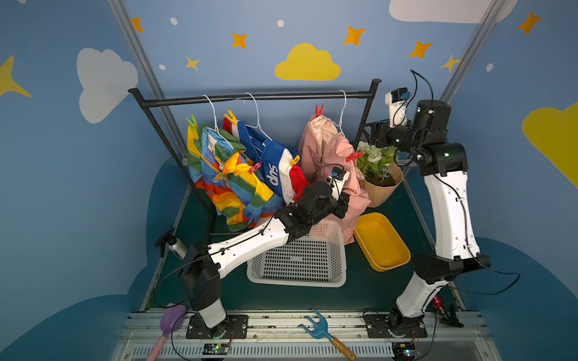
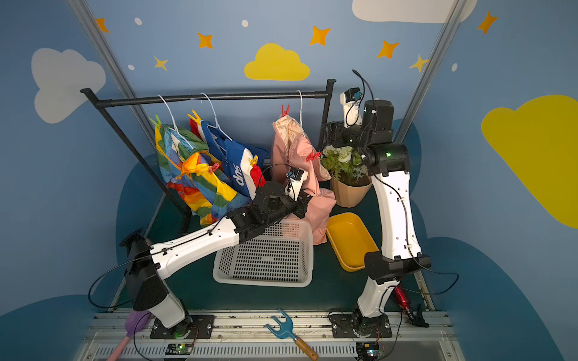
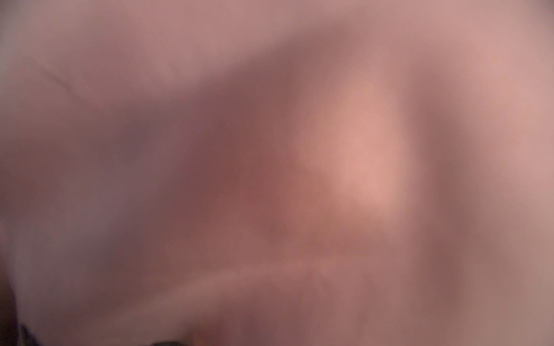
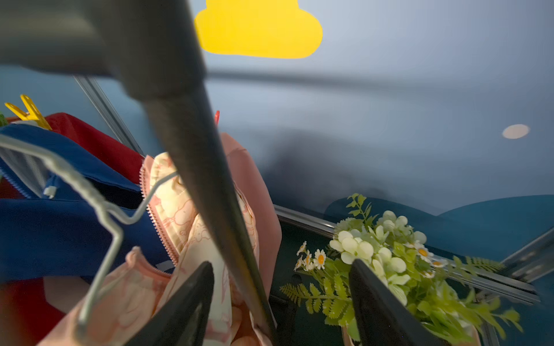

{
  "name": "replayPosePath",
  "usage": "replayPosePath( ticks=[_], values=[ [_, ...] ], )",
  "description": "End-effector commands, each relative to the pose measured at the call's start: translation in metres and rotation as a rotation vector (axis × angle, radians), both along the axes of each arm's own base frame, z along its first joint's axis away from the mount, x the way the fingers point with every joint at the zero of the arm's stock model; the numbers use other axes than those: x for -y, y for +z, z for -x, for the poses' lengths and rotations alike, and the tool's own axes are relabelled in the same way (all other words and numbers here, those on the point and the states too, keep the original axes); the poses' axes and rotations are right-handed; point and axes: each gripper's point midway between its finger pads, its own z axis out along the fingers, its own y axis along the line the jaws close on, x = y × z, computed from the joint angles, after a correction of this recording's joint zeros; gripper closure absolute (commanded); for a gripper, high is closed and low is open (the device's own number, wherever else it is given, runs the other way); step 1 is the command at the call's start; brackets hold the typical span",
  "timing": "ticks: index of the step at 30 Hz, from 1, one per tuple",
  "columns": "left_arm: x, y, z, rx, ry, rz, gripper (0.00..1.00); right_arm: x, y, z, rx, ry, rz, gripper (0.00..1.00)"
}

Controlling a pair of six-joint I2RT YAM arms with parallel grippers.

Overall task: Remove the clothespins securing jackets to the hanger
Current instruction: Adjust the clothesline at the center of the board.

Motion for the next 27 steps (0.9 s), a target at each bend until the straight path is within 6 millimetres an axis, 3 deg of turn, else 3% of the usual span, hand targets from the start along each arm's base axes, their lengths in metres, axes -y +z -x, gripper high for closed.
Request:
replayPosePath(
  ticks=[1, 5, 7, 8, 11, 15, 27],
  values=[
    [-0.003, 0.007, -0.001, 0.025, 0.000, 0.021, 0.84, 0.008, -0.006, 0.023, -0.066, -0.058, 0.012, 0.28],
    [-0.006, 0.006, 0.002, 0.019, -0.003, 0.026, 0.73, 0.009, 0.006, 0.045, -0.039, -0.072, 0.001, 0.29],
    [-0.009, 0.008, 0.004, 0.021, -0.003, 0.034, 0.66, -0.003, 0.016, 0.061, -0.019, -0.024, -0.008, 0.30],
    [-0.010, 0.009, 0.005, 0.023, -0.003, 0.039, 0.57, -0.011, 0.018, 0.066, -0.017, 0.000, -0.007, 0.31],
    [-0.016, 0.015, 0.009, 0.034, 0.002, 0.050, 0.44, -0.031, 0.015, 0.073, -0.032, 0.045, 0.015, 0.33],
    [-0.026, 0.024, 0.017, 0.057, -0.001, 0.066, 0.37, -0.048, 0.003, 0.064, -0.060, 0.064, 0.041, 0.34],
    [-0.048, 0.025, 0.030, 0.058, 0.016, 0.045, 0.28, -0.084, -0.011, 0.018, -0.054, 0.113, 0.029, 0.40]
  ],
)
